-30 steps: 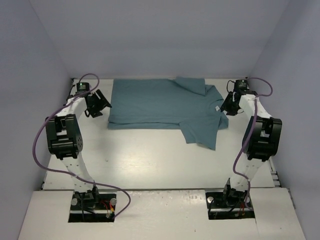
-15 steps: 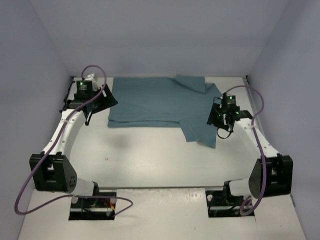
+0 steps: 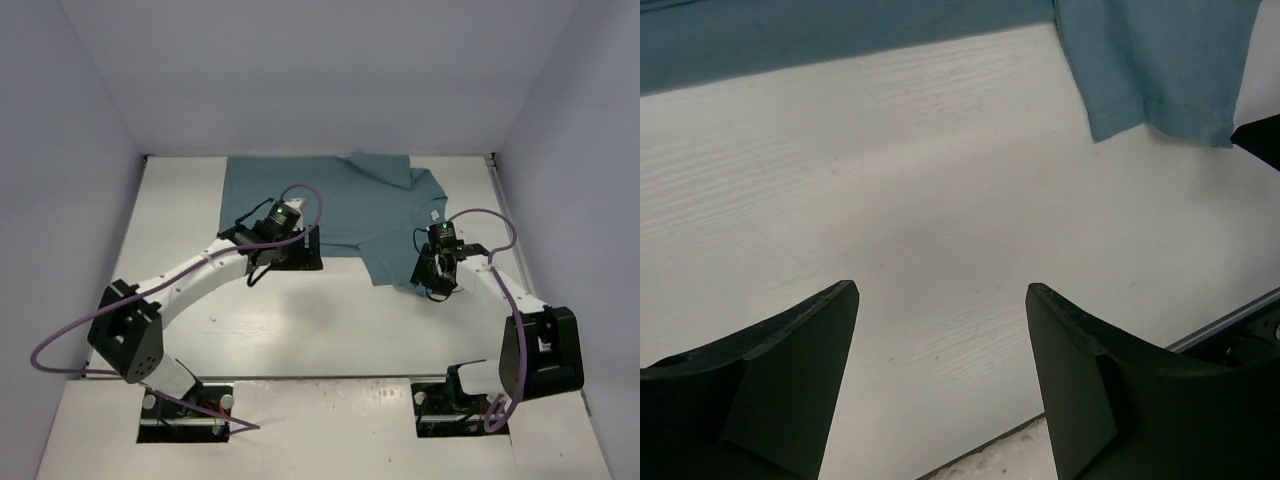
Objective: Fold and stack the t-shirts
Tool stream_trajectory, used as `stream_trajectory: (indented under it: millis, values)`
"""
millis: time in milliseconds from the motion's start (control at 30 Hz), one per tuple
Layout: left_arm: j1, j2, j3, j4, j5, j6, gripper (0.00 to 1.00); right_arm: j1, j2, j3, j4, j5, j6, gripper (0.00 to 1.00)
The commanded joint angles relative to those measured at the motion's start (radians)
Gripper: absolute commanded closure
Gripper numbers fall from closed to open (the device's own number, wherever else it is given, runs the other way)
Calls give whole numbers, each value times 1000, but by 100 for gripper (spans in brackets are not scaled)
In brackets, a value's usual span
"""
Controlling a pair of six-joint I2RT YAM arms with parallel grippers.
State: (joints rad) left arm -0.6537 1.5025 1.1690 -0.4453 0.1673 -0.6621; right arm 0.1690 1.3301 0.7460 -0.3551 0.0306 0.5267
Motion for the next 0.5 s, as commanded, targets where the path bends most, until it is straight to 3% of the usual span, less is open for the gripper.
stream_trajectory:
  millis: [0, 300, 467]
  values:
    - [-72, 89, 98, 91, -78, -116, 34, -28, 28, -2, 23, 49, 15, 55]
    - [-212, 493, 429, 99, -69, -270, 37, -164, 39, -36, 62, -44, -39, 56]
    - [-248, 619, 509, 76, -59, -340, 41, -165, 52, -38, 80, -87, -47, 56]
